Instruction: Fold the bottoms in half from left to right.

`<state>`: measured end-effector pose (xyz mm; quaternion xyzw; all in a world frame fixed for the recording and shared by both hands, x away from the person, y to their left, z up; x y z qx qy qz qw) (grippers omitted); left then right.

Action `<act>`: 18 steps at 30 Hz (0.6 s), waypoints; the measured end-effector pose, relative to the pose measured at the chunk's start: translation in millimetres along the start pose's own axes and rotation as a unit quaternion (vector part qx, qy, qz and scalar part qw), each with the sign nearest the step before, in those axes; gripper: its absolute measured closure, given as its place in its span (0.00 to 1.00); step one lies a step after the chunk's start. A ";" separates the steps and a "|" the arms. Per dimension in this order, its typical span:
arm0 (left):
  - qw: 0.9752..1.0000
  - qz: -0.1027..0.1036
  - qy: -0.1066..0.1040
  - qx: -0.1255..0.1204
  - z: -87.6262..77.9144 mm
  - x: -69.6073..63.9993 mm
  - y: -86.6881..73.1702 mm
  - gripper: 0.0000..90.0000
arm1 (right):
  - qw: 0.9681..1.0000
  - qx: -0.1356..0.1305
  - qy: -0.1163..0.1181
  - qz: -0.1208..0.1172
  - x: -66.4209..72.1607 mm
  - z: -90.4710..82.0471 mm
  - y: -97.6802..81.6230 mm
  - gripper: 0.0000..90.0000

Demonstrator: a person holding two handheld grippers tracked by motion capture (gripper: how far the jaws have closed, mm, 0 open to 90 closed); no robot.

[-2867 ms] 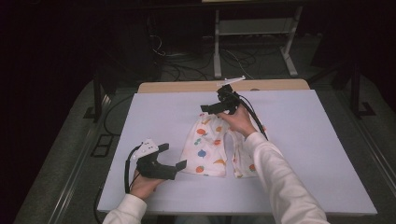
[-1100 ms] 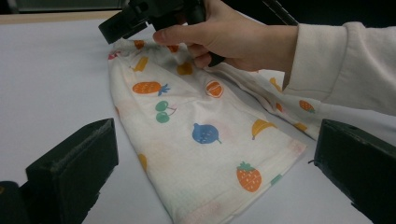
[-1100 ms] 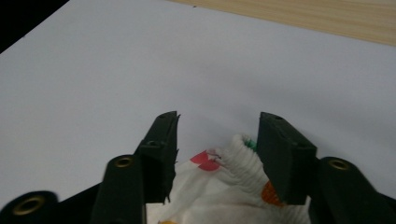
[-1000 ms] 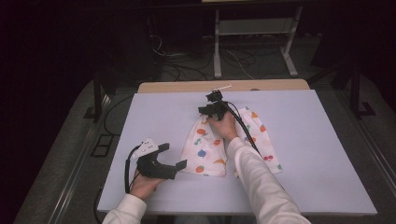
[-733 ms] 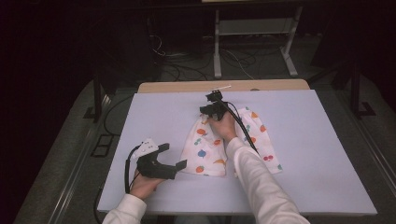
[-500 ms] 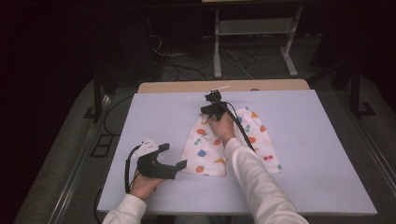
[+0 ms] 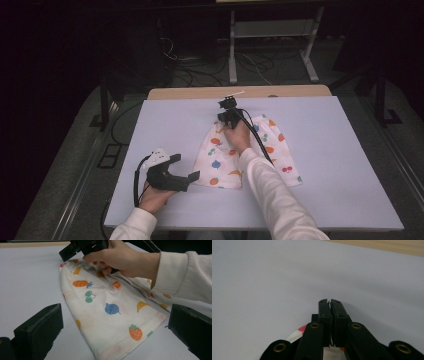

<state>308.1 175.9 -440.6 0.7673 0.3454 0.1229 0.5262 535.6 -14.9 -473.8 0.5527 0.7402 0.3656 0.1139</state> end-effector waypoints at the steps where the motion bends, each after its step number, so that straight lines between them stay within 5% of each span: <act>1: 1.000 -0.001 0.001 0.001 0.1 0.4 -0.2 0.00 | 1.000 0.000 0.001 0.001 -0.3 -0.6 0.2 0.96; 18: 0.999 -0.028 0.010 0.017 2.7 6.4 -2.3 0.00 | 1.000 -0.012 0.013 -0.013 2.4 -15.2 1.9 0.96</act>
Point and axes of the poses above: each handheld gripper's, and its own axes: z roughly forward along the jaws, y roughly out of its top, x roughly to its left, the point moved 4 cm from there along z, roughly forward along the jaws, and after that the axes turned 3 degrees about z, right-handed, at the moved point
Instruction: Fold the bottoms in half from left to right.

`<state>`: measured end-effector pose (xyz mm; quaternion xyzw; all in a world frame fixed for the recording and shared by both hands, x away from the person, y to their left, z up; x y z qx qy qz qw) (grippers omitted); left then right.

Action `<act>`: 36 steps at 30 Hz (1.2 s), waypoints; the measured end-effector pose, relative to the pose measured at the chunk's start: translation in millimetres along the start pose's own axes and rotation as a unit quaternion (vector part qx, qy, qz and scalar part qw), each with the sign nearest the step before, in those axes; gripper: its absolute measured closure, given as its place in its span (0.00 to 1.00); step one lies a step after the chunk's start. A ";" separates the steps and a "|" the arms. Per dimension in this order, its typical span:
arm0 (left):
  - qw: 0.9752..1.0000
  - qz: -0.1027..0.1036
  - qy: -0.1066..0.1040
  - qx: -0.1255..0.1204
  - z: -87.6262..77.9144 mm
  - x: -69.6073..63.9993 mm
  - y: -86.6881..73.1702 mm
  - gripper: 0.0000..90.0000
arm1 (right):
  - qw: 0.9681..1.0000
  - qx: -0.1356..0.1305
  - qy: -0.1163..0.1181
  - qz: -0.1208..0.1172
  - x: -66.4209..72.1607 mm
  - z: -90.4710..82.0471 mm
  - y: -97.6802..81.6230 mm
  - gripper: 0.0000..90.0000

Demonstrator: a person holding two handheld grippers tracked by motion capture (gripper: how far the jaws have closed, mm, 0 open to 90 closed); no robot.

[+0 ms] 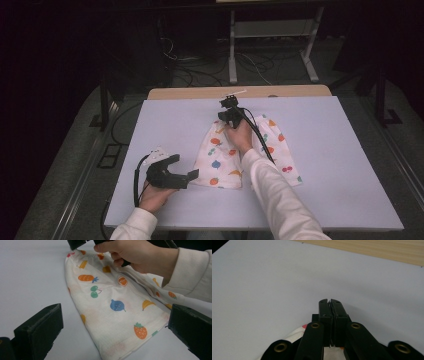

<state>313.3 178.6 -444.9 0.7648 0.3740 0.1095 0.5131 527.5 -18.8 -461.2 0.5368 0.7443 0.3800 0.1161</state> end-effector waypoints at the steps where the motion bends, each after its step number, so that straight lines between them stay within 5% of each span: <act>1: 1.000 -0.004 0.001 0.001 0.7 0.9 -0.3 0.00 | 1.000 -0.003 0.001 -0.002 0.5 -1.9 -0.2 0.96; 11: 1.000 -0.024 0.007 0.013 3.3 6.7 -1.7 0.00 | 1.000 -0.007 0.005 -0.008 3.0 -7.5 -3.1 0.96; 18: 0.998 -0.042 0.005 0.050 6.3 11.1 -6.0 0.00 | 1.000 -0.010 0.010 0.001 3.2 -8.8 -5.5 0.96; 25: 0.992 -0.068 -0.009 0.101 12.3 10.5 -12.4 0.02 | 1.000 -0.011 0.007 -0.003 3.2 -9.6 -4.7 0.96; 36: 0.986 -0.096 -0.027 0.131 13.8 11.7 -17.9 0.14 | 1.000 -0.012 0.005 -0.004 2.9 -9.4 -4.3 0.96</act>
Point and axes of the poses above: each handheld gripper's, and its own axes: z roughly forward along the jaws, y roughly out of its top, x roughly to its left, the point moved 4 cm from there along z, roughly forward along the jaws, and after that the axes turned 3 degrees about z, right-handed, at the moved point
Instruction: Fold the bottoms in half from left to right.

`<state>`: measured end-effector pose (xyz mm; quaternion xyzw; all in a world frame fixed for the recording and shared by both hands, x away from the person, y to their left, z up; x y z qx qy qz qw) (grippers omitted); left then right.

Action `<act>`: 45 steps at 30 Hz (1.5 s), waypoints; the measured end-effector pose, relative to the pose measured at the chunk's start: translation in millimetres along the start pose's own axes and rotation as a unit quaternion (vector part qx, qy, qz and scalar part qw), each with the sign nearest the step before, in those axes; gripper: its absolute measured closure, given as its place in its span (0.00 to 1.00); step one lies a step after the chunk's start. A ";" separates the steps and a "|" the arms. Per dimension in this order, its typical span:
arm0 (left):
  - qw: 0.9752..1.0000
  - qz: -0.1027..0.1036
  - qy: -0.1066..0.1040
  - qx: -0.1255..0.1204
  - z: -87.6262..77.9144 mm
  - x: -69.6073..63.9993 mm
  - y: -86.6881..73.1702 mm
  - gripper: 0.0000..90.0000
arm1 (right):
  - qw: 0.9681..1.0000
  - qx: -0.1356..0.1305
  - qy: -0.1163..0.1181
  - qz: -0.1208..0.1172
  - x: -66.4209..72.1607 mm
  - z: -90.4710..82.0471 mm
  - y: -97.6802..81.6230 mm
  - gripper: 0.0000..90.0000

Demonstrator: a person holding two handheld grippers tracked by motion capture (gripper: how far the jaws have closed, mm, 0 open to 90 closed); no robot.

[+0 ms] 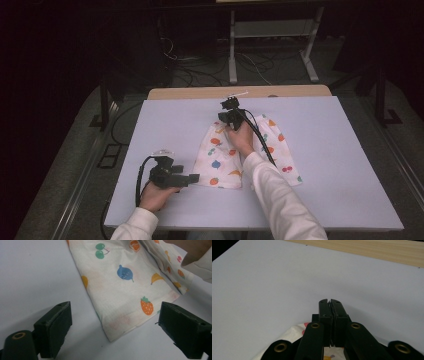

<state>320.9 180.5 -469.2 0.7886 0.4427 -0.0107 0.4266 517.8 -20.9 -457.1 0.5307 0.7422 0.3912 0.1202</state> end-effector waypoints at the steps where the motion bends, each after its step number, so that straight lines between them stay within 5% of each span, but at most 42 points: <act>1: 1.000 -0.003 -0.004 0.002 0.2 0.3 -0.3 0.15 | 1.000 0.000 0.000 0.000 -0.4 -0.1 0.1 0.96; 16: 0.999 -0.018 -0.040 0.026 2.4 -0.1 -3.3 0.44 | 1.000 0.000 -0.001 -0.001 -0.3 1.1 -0.7 0.96; 20: 0.997 -0.045 -0.062 0.030 3.5 2.8 -3.4 0.54 | 1.000 -0.001 0.006 0.000 -0.9 -0.1 0.1 0.96; 28: 0.995 -0.064 -0.072 0.041 6.7 5.9 -4.0 0.73 | 1.000 -0.003 0.007 -0.002 -1.7 -1.9 1.2 0.96; 36: 0.995 -0.060 -0.064 0.051 10.5 4.8 -4.9 0.92 | 1.000 -0.004 0.009 -0.002 -2.3 -2.8 0.8 0.96; 45: 0.998 -0.024 -0.053 0.035 9.3 -3.6 1.9 0.95 | 1.000 -0.010 0.018 0.001 -5.3 -7.8 0.4 0.96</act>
Point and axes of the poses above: each handheld gripper's, and its own axes: z roughly forward along the jaws, y roughly out of its top, x roughly to its left, the point moved 4 cm from there along z, roughly forward along the jaws, and after that the axes turned 3 degrees about z, right-handed, at the moved point
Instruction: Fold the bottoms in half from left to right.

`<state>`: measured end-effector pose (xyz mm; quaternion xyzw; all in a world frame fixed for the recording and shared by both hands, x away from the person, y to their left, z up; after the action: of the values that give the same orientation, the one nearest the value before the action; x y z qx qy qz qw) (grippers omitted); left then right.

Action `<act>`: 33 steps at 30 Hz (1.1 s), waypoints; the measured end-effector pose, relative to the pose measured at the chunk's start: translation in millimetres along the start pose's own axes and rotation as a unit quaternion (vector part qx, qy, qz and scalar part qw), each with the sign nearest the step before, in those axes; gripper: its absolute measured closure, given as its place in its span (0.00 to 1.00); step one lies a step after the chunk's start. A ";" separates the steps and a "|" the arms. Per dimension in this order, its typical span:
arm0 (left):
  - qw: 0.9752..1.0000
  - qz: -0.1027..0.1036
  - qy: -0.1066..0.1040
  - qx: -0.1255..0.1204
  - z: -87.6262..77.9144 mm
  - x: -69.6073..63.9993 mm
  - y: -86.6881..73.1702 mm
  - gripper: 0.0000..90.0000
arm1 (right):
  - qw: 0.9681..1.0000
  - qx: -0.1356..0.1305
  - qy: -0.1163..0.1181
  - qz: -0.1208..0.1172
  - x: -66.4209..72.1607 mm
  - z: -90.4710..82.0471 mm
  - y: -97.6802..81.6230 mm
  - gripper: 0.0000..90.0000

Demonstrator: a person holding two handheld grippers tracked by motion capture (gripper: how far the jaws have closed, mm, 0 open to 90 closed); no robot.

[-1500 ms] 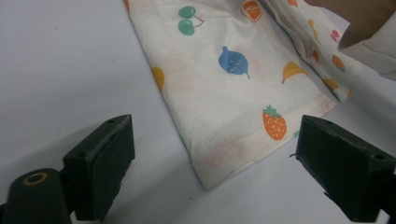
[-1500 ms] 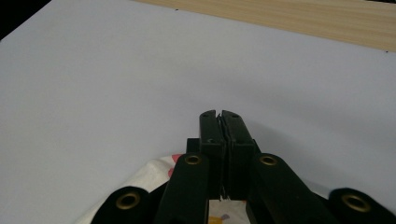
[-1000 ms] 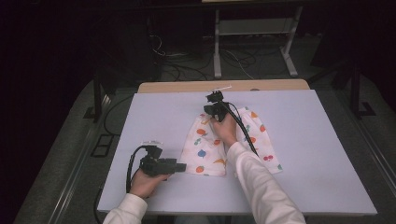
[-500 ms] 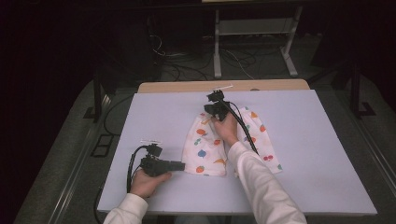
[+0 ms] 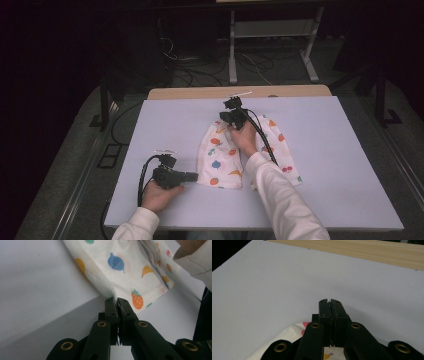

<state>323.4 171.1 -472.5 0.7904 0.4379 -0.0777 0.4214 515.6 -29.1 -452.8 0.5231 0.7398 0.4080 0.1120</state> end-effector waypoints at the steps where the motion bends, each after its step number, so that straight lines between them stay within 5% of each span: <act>1: 1.000 0.008 0.000 0.000 0.3 -2.4 1.2 0.96 | 1.000 -0.001 0.001 -0.001 -0.6 -0.7 0.2 0.96; 9: 0.998 0.054 -0.010 -0.003 1.5 -25.8 6.8 0.96 | 1.000 -0.013 0.017 -0.003 -5.8 -8.8 4.9 0.96; 16: 0.996 0.090 -0.023 0.001 3.9 -49.6 14.7 0.96 | 0.999 -0.026 0.035 0.021 -15.0 -18.4 12.2 0.96; 33: 0.988 0.147 -0.050 -0.001 20.3 -98.7 43.0 0.96 | 0.998 -0.027 0.044 0.023 -29.0 -37.4 20.5 0.96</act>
<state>301.3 83.1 -411.0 0.8407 0.2954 -0.0544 0.4505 519.8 -69.9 -421.6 0.5186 0.7203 0.4530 0.0842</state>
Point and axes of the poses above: each handheld gripper's, and its own axes: z roughly forward along the jaws, y roughly out of its top, x roughly to its left, the point moved 4 cm from there along z, roughly forward along the jaws, and after that the axes turned 3 degrees about z, right-handed, at the moved point
